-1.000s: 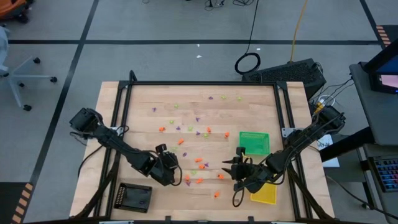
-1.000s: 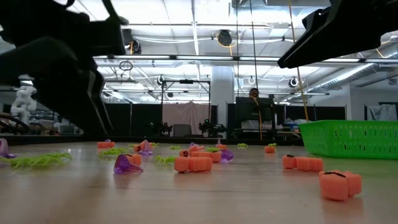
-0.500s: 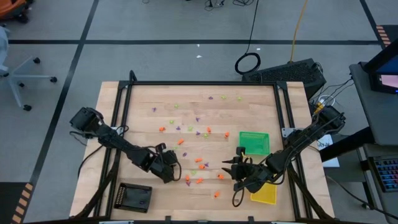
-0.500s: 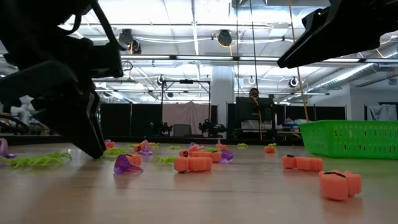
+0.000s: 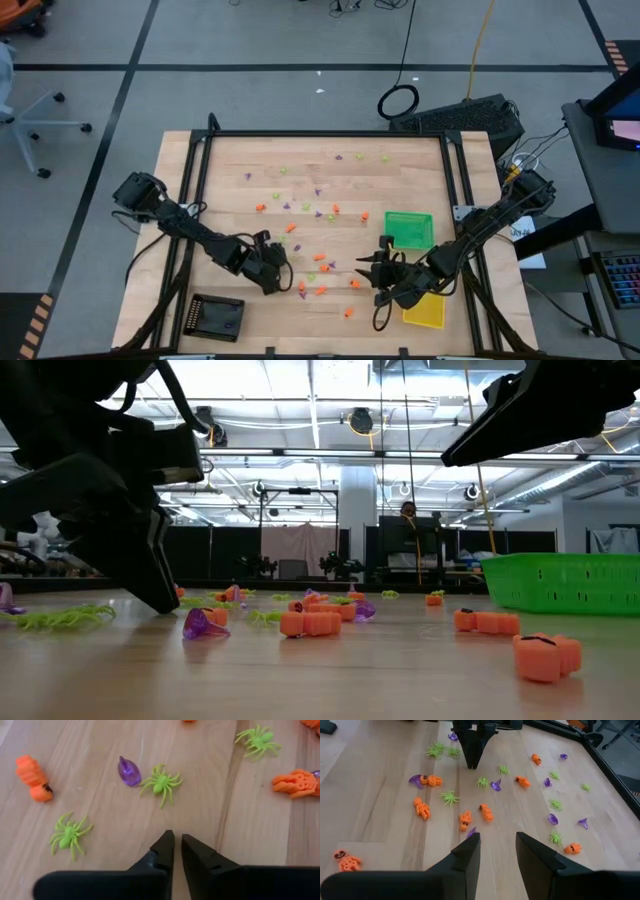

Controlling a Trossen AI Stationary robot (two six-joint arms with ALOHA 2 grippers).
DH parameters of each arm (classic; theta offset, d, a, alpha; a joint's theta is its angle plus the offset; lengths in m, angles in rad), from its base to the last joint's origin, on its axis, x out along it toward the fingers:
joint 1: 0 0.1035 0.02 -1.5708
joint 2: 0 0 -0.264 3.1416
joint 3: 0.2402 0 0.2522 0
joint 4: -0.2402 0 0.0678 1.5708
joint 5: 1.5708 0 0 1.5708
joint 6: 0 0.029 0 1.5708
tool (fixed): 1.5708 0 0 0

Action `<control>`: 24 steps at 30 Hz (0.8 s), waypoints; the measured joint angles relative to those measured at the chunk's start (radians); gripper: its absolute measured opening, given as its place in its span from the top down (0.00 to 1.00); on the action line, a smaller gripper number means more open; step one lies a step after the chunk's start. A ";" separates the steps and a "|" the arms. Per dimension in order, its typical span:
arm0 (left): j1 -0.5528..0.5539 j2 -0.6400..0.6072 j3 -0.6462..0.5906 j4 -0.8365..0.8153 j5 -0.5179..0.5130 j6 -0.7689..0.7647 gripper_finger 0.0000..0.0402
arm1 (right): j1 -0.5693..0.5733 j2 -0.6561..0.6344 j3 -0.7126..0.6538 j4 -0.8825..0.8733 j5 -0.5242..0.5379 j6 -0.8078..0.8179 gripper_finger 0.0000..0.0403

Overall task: Sort Halloween decoration
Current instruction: Put the green spider toy into the yellow bin

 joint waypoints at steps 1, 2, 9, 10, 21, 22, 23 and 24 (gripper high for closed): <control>0.000 0.000 0.000 0.000 0.000 0.000 0.96 | 0.000 0.000 0.000 0.001 0.000 0.000 0.72; 0.000 0.000 0.000 0.000 0.000 0.000 0.98 | 0.000 0.000 0.000 0.002 0.000 0.000 0.72; 0.001 0.001 0.012 0.057 -0.023 -0.016 0.96 | 0.000 0.000 0.000 0.012 -0.001 0.000 0.72; 0.001 0.001 0.016 0.077 -0.025 -0.015 0.96 | 0.000 0.000 0.000 0.014 -0.001 0.000 0.72; 0.014 0.001 0.016 0.089 -0.110 0.050 0.80 | 0.000 0.000 0.000 0.016 -0.002 0.000 0.72; 0.017 0.001 0.016 0.093 -0.111 0.066 0.77 | 0.000 0.000 0.000 0.016 -0.002 0.000 0.72; 0.020 0.001 0.016 0.096 -0.115 0.073 0.73 | 0.000 0.000 0.000 0.016 -0.002 0.000 0.72; 0.021 0.001 0.016 0.097 -0.127 0.083 0.70 | 0.000 0.000 0.000 0.016 -0.003 0.000 0.72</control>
